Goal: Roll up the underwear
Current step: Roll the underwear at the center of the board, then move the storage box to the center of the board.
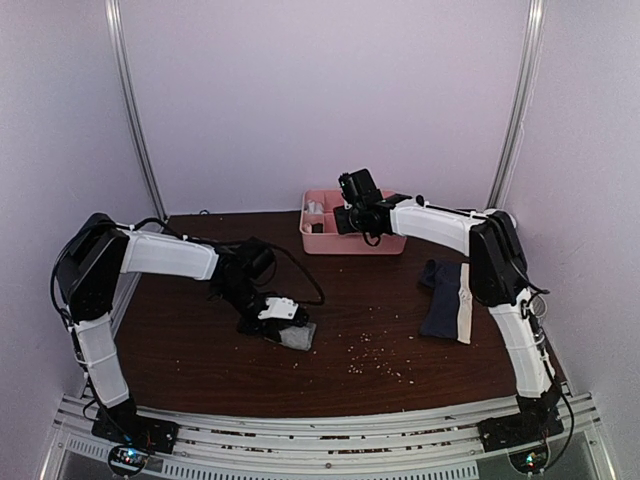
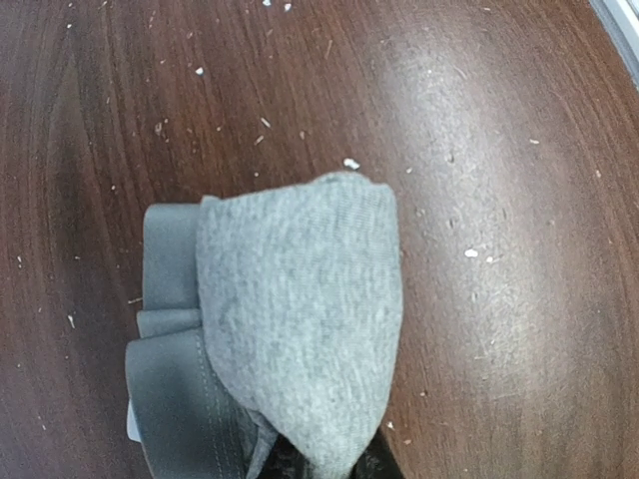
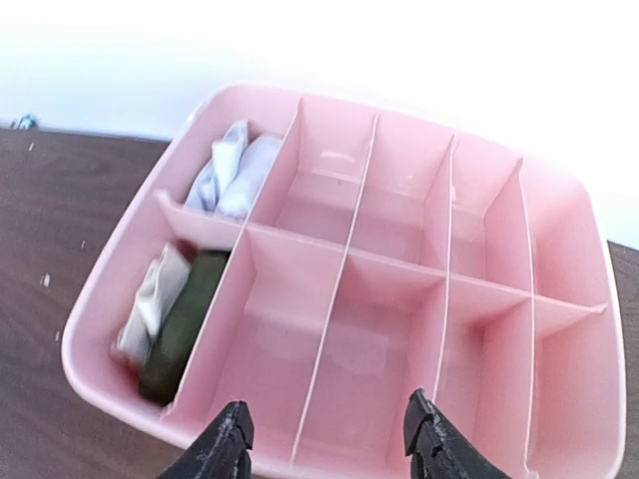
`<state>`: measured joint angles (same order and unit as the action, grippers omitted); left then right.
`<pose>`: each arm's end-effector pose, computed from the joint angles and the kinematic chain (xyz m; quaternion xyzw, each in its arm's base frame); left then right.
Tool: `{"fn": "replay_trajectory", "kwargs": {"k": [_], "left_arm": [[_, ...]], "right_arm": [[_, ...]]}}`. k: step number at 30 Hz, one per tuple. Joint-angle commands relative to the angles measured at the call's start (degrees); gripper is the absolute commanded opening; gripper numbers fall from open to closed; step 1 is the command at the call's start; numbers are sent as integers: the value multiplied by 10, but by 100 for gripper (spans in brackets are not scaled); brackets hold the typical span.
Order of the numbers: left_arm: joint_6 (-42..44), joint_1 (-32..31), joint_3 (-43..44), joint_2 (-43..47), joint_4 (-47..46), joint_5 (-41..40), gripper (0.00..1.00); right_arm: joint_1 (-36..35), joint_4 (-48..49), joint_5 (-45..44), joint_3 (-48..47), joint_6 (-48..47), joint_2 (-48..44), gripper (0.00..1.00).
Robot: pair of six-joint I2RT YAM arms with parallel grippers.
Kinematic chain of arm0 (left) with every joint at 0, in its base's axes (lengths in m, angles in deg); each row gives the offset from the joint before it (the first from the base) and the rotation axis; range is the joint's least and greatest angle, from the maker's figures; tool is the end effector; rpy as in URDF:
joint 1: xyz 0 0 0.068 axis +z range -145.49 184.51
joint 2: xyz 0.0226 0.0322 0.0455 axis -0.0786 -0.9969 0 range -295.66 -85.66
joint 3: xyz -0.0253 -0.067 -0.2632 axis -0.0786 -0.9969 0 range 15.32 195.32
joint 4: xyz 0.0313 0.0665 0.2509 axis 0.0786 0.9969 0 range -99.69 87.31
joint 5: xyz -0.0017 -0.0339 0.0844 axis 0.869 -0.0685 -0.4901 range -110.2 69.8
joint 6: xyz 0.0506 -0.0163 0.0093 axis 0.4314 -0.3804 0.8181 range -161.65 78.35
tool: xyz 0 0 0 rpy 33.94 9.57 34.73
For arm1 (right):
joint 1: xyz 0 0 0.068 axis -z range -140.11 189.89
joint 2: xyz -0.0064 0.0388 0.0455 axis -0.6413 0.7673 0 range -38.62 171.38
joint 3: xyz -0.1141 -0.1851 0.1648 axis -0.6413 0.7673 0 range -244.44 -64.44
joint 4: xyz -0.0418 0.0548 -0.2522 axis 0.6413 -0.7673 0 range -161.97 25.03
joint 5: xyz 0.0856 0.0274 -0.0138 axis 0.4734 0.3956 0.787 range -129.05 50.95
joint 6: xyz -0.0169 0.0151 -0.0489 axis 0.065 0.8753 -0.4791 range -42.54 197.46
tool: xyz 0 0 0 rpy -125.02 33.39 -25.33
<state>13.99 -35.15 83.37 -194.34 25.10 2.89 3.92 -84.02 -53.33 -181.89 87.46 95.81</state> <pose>0.2654 -0.2383 0.1461 0.7353 0.6359 -0.1792 0.1507 0.4457 0.3127 0.2240 -0.1437 0.8743 0.0739 0.4577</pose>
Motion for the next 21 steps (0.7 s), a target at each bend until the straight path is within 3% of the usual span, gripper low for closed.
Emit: {"fn": "replay_trajectory", "kwargs": {"k": [1, 8, 14, 21], "left_arm": [[-19, 2, -28, -24, 12, -13, 8], [-20, 1, -35, -21, 9, -13, 8], [-21, 1, -36, -15, 9, -19, 8], [-23, 1, -41, -7, 9, -27, 7]], "right_arm": [[12, -3, -49, -77, 41, 58, 54], [22, -45, 15, -90, 54, 88, 52], [24, -95, 45, -34, 31, 50, 46], [30, -171, 157, 32, 5, 6, 41]]}}
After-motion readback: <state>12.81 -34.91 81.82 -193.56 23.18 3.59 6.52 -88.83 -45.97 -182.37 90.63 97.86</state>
